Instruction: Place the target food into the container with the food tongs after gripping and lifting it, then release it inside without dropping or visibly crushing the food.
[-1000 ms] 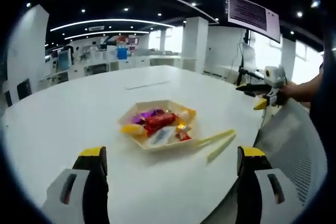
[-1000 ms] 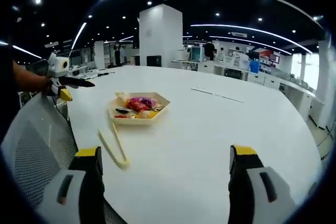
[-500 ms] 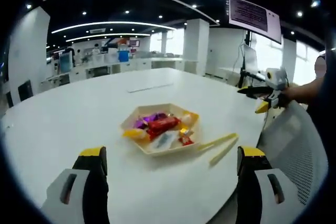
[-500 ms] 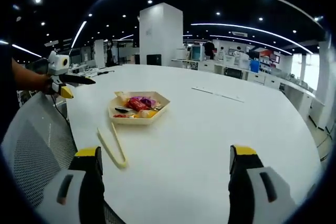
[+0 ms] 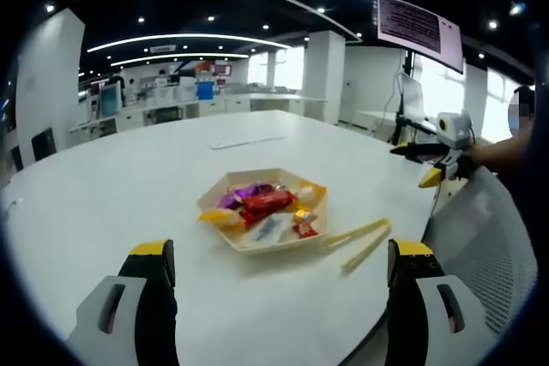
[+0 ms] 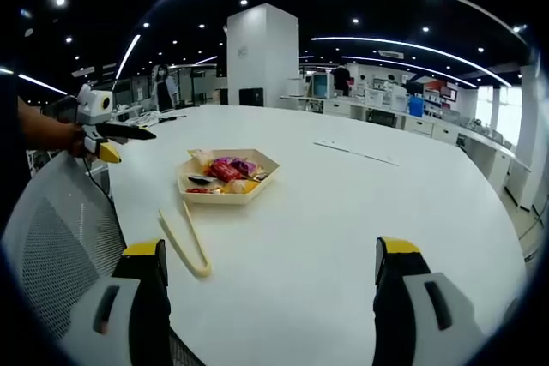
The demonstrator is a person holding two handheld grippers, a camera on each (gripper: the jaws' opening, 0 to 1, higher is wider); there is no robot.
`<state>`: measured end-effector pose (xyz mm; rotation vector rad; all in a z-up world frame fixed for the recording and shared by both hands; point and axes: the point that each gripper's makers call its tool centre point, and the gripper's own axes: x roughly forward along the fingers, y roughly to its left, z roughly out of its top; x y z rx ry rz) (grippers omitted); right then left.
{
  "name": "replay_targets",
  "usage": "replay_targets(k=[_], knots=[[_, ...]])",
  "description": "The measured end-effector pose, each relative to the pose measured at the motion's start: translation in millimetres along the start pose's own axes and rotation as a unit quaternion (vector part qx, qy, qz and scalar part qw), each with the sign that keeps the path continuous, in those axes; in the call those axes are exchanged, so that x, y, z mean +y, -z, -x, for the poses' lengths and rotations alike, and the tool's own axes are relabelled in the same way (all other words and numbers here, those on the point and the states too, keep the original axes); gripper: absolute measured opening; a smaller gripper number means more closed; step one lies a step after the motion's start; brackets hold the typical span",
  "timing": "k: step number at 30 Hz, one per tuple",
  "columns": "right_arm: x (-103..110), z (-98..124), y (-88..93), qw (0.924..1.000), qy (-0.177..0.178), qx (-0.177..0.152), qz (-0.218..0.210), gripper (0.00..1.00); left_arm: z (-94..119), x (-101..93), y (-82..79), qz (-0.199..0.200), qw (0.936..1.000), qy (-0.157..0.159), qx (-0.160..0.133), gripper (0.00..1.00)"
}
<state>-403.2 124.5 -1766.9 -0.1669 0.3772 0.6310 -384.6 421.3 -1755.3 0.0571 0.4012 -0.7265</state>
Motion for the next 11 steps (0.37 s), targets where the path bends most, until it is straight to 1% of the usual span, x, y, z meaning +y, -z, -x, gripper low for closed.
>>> replay_targets(k=[4,8,11], knots=[[2.0,0.1,0.0,1.0,-0.003,0.002,0.002,1.0,0.6,-2.9,2.6,0.002,1.0,0.003,0.003,1.0],[3.9,-0.2,0.8,0.9999,-0.008,0.008,0.011,1.0,2.1,-5.9,7.6,-0.007,0.9999,0.004,0.013,1.0],[1.4,0.3,-2.6,1.0,-0.002,0.0,0.003,1.0,3.5,-6.6,6.1,-0.001,1.0,0.002,0.009,1.0]])
